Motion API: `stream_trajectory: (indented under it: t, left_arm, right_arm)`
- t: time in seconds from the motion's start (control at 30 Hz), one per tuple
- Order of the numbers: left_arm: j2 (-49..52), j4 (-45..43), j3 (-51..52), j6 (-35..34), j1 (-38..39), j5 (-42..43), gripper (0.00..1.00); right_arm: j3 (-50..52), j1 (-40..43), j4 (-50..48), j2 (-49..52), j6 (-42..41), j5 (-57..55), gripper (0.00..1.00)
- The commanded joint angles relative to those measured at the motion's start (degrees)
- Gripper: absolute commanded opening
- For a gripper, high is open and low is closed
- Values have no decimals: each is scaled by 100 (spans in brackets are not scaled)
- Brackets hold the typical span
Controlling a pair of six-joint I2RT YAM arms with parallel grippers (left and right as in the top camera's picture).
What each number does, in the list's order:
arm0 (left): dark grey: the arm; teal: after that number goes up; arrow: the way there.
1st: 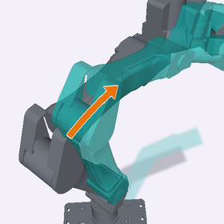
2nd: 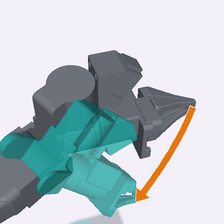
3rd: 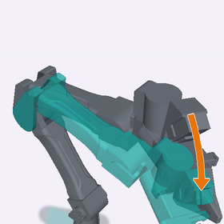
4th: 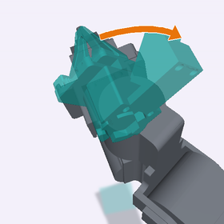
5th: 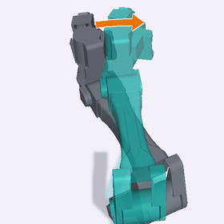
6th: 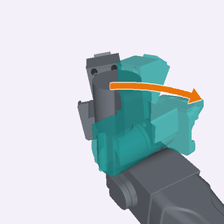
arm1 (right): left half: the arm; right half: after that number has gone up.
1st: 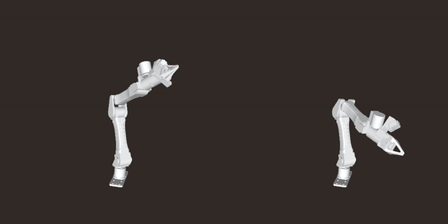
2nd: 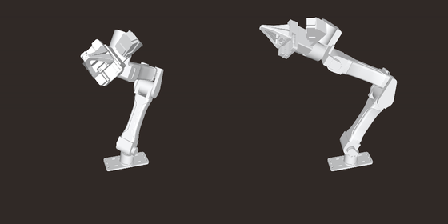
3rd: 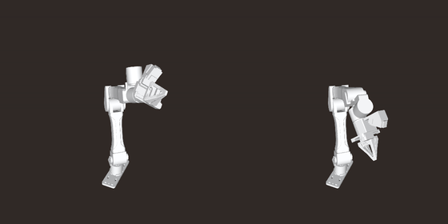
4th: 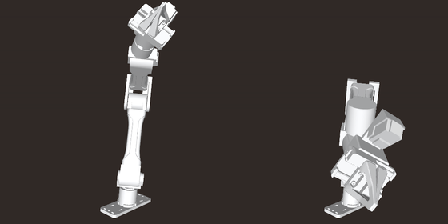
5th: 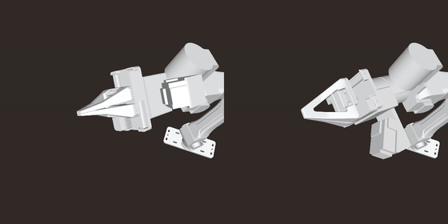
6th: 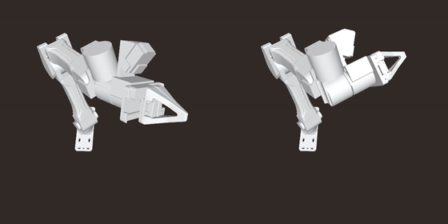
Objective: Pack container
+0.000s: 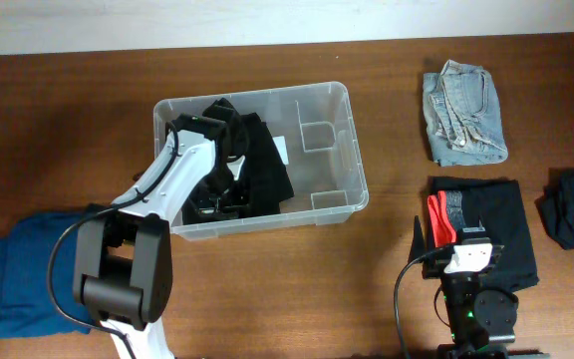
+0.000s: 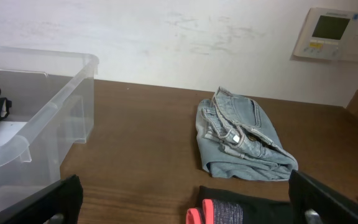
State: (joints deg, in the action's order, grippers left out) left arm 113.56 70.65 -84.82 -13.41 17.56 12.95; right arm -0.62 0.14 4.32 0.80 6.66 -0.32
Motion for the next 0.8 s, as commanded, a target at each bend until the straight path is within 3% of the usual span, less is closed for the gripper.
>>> stream_trajectory:
  t: [0.0, 0.43, 0.63, 0.77]
  left_arm:
    - [-81, -9, -4, 168, 35, 210, 1]
    - [-258, -79, -1690, 306, 181, 212, 1]
    - [-166, -754, -1762, 232, 496, 199, 1]
    - [138, -1071, -1759, -44, 728, -284, 1]
  right_arm:
    - [31, 35, 33, -59, 20, -33, 98]
    - [31, 35, 33, -59, 20, -33, 98]
    - [31, 35, 33, -59, 20, -33, 98]
    - [31, 35, 33, -59, 20, -33, 98]
